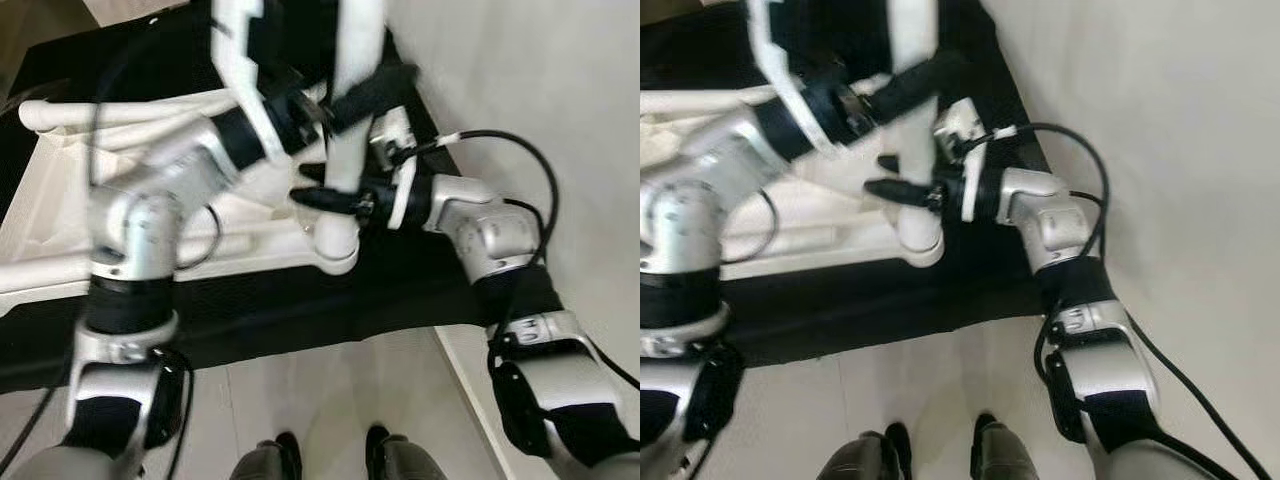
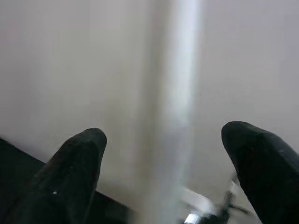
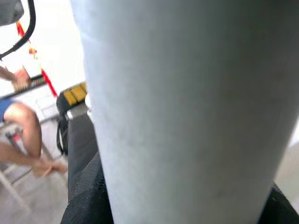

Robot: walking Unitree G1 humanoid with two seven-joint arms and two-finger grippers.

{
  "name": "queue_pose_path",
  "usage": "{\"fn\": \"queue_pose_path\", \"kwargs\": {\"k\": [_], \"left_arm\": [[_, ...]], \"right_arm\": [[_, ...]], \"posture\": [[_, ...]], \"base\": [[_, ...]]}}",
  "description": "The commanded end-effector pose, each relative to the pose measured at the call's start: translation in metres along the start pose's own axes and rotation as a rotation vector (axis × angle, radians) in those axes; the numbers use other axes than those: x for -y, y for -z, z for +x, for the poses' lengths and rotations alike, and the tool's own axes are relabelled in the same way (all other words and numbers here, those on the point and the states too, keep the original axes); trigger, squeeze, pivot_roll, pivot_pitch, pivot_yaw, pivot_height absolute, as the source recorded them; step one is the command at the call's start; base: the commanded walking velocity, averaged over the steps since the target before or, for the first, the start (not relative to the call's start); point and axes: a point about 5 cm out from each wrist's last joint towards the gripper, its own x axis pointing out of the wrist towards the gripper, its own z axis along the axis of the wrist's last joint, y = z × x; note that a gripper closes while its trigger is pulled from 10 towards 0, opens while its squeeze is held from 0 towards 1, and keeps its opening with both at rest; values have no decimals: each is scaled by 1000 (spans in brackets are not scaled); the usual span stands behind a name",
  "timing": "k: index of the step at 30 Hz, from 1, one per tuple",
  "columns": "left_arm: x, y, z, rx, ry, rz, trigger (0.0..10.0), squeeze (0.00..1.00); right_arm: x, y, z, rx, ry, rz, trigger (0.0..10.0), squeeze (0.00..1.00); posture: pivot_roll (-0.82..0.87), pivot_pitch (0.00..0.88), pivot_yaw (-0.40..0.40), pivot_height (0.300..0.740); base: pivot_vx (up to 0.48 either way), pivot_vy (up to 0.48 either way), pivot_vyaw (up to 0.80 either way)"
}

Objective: Building children table

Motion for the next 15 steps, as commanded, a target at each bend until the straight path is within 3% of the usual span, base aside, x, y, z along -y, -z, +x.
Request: {"fn": "queue_pose_path", "kwargs": {"k": [1, 4, 9, 11, 13, 14, 15], "left_arm": [[5, -31, -13, 71, 22, 33, 10000, 0], [11, -46, -24, 73, 26, 82, 10000, 0], [16, -53, -40, 33, -20, 138, 10000, 0], [18, -49, -46, 6, -44, 137, 10000, 0], [23, -25, -63, -95, -65, 120, 10000, 0], [23, -25, -63, -95, -65, 120, 10000, 0], [31, -4, -72, -173, -57, 95, 10000, 0]], "right_arm": [[2, -2, -9, 21, 14, -8, 0, 0], [10, -6, -14, 50, 67, -8, 0, 0], [18, -16, -19, 136, 138, 14, 0, 0], [17, -20, -19, 170, 129, 22, 0, 0], [11, -25, -18, 209, 73, 14, 0, 0], [11, -25, -18, 209, 73, 14, 0, 0], [7, -27, -17, 215, 37, 3, 0, 0]], "posture": [[-65, 313, 84, 740], [-59, 319, 78, 740], [-48, 323, 72, 740], [-43, 326, 71, 740], [-41, 328, 71, 740], [-41, 328, 71, 740], [-42, 334, 70, 740]], "base": [[0, 0, 0], [0, 0, 0], [0, 0, 0], [0, 0, 0], [0, 0, 0], [0, 0, 0], [0, 0, 0]]}}
